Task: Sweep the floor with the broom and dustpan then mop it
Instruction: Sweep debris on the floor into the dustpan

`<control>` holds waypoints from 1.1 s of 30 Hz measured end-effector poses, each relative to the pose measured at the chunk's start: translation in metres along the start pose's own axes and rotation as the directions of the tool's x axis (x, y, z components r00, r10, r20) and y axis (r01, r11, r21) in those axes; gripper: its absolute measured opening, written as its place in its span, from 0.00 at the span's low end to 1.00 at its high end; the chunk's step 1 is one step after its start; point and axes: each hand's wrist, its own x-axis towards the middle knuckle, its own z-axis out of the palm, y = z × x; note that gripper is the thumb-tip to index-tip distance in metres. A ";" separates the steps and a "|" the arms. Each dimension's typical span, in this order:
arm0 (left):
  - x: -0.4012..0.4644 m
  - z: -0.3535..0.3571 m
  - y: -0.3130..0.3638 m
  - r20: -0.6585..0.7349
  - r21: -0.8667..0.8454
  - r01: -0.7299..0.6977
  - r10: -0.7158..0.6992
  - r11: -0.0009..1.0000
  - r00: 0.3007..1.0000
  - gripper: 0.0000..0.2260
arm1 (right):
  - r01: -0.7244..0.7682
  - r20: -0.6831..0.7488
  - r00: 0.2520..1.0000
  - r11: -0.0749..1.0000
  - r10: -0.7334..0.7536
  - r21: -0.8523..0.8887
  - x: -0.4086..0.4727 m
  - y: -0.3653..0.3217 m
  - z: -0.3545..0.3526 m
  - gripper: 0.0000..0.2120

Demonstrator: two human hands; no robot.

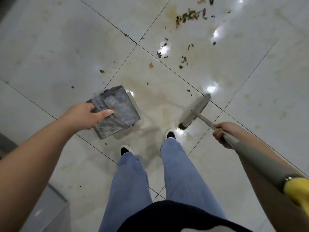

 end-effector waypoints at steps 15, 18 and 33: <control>-0.041 0.039 0.027 -0.021 -0.301 0.151 -0.164 0.942 0.986 0.29 | 0.210 0.153 0.970 0.966 -0.187 -0.151 -0.036 -0.077 0.000 0.11; -0.064 0.049 -0.004 -0.055 -0.354 0.191 -0.225 0.915 0.973 0.25 | 0.215 0.147 0.974 0.904 -0.171 -0.371 -0.043 -0.035 0.017 0.11; -0.260 0.177 -0.180 -0.056 -0.725 0.392 -0.615 0.566 0.786 0.23 | 0.235 0.238 0.969 -0.052 -0.063 -0.971 -0.023 0.179 0.170 0.13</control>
